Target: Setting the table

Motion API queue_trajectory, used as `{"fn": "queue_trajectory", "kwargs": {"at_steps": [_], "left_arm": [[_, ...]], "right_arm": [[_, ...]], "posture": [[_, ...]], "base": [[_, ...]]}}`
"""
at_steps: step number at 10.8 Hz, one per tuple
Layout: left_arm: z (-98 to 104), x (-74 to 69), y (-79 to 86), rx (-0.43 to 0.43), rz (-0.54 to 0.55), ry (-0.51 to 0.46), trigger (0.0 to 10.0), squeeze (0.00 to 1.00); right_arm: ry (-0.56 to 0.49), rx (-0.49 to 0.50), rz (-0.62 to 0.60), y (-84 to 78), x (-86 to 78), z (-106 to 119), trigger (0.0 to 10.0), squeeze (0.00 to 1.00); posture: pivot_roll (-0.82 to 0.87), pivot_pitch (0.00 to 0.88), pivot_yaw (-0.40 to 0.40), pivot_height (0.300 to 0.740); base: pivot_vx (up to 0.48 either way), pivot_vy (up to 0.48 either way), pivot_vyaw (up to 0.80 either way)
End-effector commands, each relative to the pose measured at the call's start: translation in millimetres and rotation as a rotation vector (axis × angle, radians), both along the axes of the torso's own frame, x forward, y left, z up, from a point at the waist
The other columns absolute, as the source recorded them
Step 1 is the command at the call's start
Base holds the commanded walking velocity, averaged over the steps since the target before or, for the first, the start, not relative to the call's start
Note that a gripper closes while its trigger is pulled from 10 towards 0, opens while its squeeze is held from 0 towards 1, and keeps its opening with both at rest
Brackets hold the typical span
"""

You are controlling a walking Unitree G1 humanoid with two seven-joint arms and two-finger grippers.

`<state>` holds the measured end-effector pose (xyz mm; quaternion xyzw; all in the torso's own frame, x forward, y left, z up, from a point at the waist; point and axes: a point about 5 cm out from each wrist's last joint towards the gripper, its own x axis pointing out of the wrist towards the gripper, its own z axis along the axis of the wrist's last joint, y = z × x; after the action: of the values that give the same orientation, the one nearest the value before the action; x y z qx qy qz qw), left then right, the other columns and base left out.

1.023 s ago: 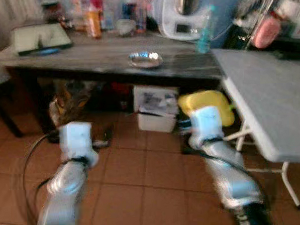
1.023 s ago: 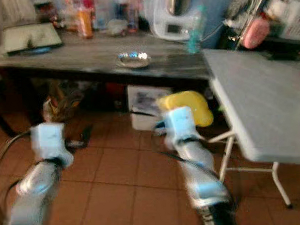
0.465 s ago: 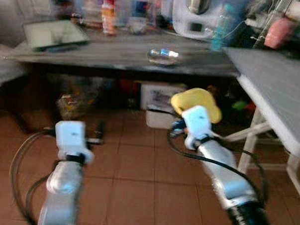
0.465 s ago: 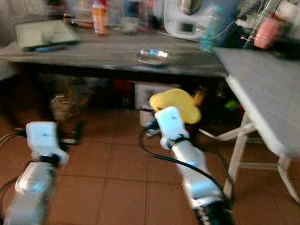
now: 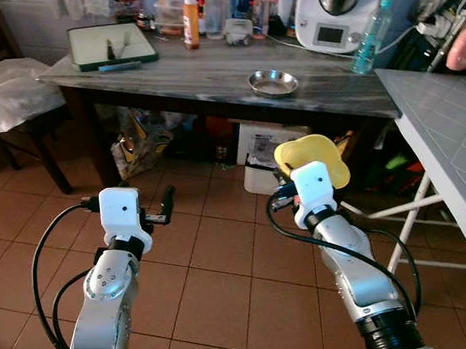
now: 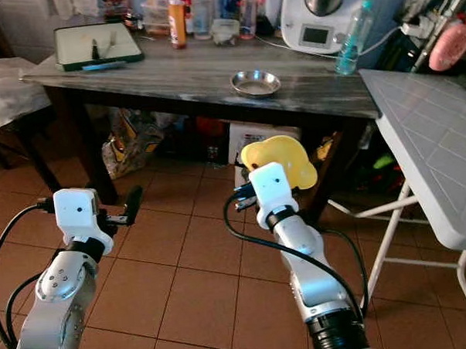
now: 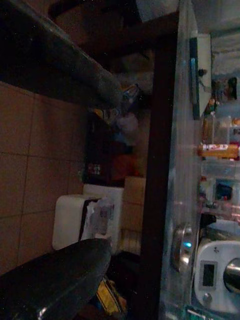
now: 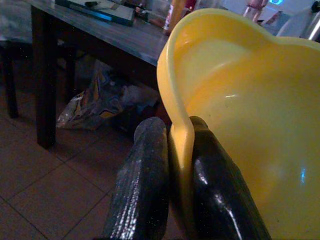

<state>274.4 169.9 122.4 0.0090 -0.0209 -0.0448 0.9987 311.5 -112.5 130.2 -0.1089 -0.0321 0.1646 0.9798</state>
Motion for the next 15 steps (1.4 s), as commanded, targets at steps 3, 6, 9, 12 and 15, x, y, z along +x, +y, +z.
{"fn": "queue_trajectory", "kwargs": {"at_steps": [3, 6, 9, 12, 15], "left_arm": [[5.2, 0.5, -3.0, -0.016, -0.043, -0.020, 10.0, 0.00], [6.8, -0.8, -5.2, -0.026, -0.067, -0.027, 10.0, 0.00], [6.4, -1.0, -8.4, -0.028, -0.090, -0.026, 10.0, 0.00], [6.0, -3.7, -7.6, -0.029, -0.087, -0.027, 10.0, 0.00], [3.3, -8.4, -8.9, -0.031, -0.086, -0.019, 10.0, 0.00]], "right_arm": [[-0.034, 0.006, 0.003, 2.4, 2.2, 6.4, 10.0, 0.00], [-0.035, 0.005, 0.005, 4.4, 1.5, 5.4, 10.0, 0.00], [-0.038, 0.001, 0.013, 6.0, 1.6, 5.6, 10.0, 0.00], [-0.039, -0.007, 0.030, 9.2, 1.6, 4.6, 10.0, 0.00], [-0.046, -0.018, 0.024, 8.5, 3.7, 5.2, 10.0, 0.00]], "posture": [[0.16, 0.000, -0.071, 0.740], [0.16, 0.000, -0.063, 0.740], [0.16, 0.000, -0.066, 0.740], [0.17, 0.000, -0.081, 0.740], [0.18, 0.000, -0.088, 0.740]], "base": [[0.196, 0.000, 0.00], [0.375, 0.000, 0.00], [0.407, 0.000, 0.00], [0.409, 0.000, 0.00], [0.409, 0.000, 0.00]]}}
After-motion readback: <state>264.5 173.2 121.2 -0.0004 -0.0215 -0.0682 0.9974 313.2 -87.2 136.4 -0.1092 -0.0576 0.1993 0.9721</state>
